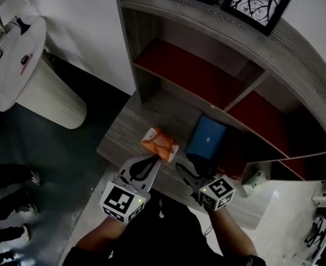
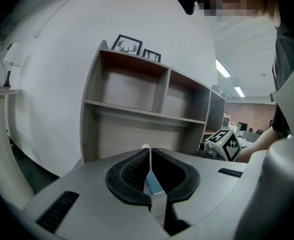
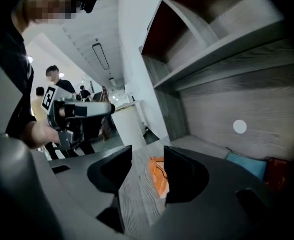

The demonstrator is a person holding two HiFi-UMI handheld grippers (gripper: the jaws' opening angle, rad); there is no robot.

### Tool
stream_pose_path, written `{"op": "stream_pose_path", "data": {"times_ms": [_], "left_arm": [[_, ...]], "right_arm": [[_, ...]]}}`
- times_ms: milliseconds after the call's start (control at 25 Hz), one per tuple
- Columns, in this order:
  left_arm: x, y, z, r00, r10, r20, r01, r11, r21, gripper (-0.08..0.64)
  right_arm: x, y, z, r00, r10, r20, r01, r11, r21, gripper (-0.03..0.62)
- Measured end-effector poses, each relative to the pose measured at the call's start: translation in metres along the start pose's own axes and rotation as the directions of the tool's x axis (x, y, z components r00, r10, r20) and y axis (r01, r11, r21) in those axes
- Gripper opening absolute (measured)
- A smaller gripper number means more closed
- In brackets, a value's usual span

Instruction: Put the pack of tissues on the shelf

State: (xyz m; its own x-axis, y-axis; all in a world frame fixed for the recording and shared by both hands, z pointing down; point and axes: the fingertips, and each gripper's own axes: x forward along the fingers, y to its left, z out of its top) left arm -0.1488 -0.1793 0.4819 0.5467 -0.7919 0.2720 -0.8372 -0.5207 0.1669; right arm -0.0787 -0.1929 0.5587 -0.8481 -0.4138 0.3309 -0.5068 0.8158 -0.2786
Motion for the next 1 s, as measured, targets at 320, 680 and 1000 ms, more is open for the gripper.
{"op": "stream_pose_path", "data": {"times_ms": [320,680,1000], "left_arm": [[0.008,0.017,-0.023,1.0,-0.003,-0.02,0.003,1.0,-0.022,0.023],[0.003,0.031,-0.036,0.999,0.009,-0.051,-0.011,0.999,-0.033,0.023],[-0.007,0.042,-0.052,0.996,0.021,-0.082,-0.025,0.999,-0.046,0.023]], "right_arm": [[0.056,-0.022,-0.061,0.995,-0.013,-0.103,0.009,0.999,-0.038,0.202],[0.093,-0.045,-0.115,0.976,-0.061,-0.207,0.048,0.997,-0.067,0.204],[0.103,-0.054,-0.126,0.965,-0.116,-0.237,0.093,0.99,-0.104,0.185]]}}
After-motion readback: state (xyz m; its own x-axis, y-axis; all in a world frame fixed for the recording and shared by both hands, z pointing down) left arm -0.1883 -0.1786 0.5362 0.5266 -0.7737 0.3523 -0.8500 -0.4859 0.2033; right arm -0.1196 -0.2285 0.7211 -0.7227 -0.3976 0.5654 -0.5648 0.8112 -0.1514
